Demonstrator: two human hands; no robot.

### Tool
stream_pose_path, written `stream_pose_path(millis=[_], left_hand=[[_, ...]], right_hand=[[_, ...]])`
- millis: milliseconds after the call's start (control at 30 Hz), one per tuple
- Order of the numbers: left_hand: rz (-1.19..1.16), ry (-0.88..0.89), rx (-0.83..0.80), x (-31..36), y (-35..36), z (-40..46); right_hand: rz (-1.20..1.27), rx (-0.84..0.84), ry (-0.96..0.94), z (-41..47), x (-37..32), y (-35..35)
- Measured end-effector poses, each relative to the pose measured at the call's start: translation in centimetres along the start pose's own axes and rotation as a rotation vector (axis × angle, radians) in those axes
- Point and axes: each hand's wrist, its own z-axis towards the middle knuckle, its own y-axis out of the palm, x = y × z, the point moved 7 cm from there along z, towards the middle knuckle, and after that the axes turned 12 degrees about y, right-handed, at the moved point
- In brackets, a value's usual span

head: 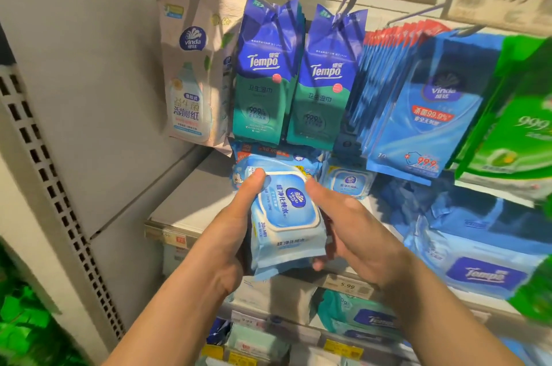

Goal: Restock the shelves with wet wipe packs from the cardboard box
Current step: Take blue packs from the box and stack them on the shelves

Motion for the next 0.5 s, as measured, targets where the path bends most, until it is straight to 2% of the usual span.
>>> stream_pose_path(millis=[133, 233, 400, 500], left_hand=[[0.032, 0.027, -0.001, -0.9, 0.4, 0.9], [-0.003, 0.044, 0.041, -1.7, 0.3, 1.5], [-0.020, 0.011, 0.203, -2.7, -1.6, 2.6], [-0.063, -0.011, 0.214, -2.5, -2.3, 2.8]], right_hand=[[0.066, -0.094, 0.071, -1.2, 0.4, -0.3], [0.214, -0.048, 0.101, -1.2, 0.8, -1.3], [0.256, 0.316, 0.086, -0.7, 1.1, -7.1], [0.019, 0.632, -0.052, -0.6, 0.1, -10.4]])
